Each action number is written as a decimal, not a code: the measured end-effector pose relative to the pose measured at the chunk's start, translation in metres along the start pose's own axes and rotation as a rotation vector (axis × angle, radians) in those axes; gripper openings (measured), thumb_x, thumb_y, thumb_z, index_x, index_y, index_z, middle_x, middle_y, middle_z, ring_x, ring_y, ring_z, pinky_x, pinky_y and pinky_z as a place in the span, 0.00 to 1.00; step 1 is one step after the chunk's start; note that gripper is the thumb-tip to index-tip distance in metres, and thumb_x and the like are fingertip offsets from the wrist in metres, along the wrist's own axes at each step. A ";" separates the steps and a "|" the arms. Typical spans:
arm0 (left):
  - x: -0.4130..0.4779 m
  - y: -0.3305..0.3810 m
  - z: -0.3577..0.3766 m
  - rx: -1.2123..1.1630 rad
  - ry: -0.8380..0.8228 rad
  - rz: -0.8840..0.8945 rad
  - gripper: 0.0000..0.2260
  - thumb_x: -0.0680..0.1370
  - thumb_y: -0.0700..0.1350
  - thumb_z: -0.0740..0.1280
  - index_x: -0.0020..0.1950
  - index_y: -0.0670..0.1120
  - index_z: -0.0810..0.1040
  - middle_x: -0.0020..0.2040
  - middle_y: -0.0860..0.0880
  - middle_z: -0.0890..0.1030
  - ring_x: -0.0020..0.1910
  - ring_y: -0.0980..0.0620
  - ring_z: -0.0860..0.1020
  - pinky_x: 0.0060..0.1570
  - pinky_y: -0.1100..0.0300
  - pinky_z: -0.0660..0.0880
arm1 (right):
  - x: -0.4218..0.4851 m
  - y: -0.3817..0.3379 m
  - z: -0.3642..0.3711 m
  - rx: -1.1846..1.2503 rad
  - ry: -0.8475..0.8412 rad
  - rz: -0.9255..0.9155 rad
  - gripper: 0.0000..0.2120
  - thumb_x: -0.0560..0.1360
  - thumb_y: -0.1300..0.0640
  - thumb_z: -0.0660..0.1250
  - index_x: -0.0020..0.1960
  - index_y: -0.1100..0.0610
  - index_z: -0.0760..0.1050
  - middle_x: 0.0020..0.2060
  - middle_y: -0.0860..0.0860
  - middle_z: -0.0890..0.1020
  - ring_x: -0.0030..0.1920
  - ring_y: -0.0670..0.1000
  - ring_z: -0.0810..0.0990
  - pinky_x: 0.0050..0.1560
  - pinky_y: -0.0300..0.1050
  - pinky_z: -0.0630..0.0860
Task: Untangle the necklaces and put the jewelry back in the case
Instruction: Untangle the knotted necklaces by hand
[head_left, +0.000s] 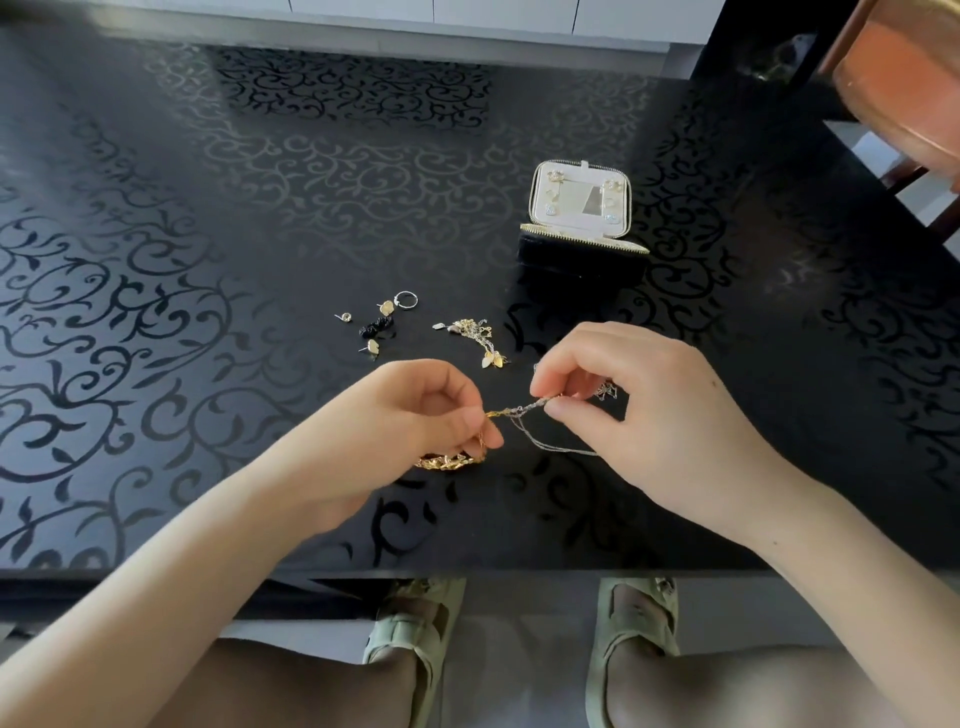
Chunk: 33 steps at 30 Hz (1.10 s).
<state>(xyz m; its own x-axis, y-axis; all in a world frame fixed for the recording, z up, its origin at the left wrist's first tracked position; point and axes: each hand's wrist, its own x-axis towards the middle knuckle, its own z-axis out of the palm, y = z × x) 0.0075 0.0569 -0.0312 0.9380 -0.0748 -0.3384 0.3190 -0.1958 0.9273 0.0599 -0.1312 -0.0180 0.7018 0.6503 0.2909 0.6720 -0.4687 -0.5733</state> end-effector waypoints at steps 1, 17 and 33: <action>0.000 0.000 0.000 -0.072 -0.012 -0.013 0.06 0.78 0.36 0.63 0.41 0.41 0.75 0.37 0.47 0.83 0.40 0.50 0.79 0.50 0.57 0.76 | 0.000 -0.001 0.000 0.035 0.009 0.019 0.08 0.70 0.66 0.69 0.43 0.53 0.77 0.37 0.43 0.79 0.42 0.44 0.77 0.45 0.34 0.73; -0.001 0.008 0.002 -0.384 -0.025 -0.216 0.01 0.63 0.40 0.70 0.33 0.44 0.80 0.26 0.52 0.63 0.25 0.54 0.61 0.29 0.64 0.60 | 0.006 -0.008 0.003 0.406 0.044 0.114 0.11 0.70 0.73 0.67 0.40 0.58 0.77 0.38 0.47 0.81 0.42 0.49 0.81 0.47 0.36 0.76; 0.004 0.008 0.006 -0.321 0.137 -0.290 0.03 0.65 0.40 0.70 0.37 0.43 0.79 0.28 0.50 0.74 0.26 0.54 0.71 0.27 0.65 0.66 | 0.008 -0.012 0.002 0.733 0.038 0.410 0.11 0.68 0.72 0.69 0.44 0.58 0.77 0.32 0.49 0.79 0.33 0.47 0.77 0.37 0.38 0.75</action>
<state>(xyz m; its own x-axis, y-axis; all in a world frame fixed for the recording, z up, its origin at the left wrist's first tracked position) 0.0131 0.0487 -0.0259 0.8064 0.0727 -0.5869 0.5764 0.1254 0.8075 0.0572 -0.1188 -0.0104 0.8731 0.4864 -0.0314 0.0468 -0.1478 -0.9879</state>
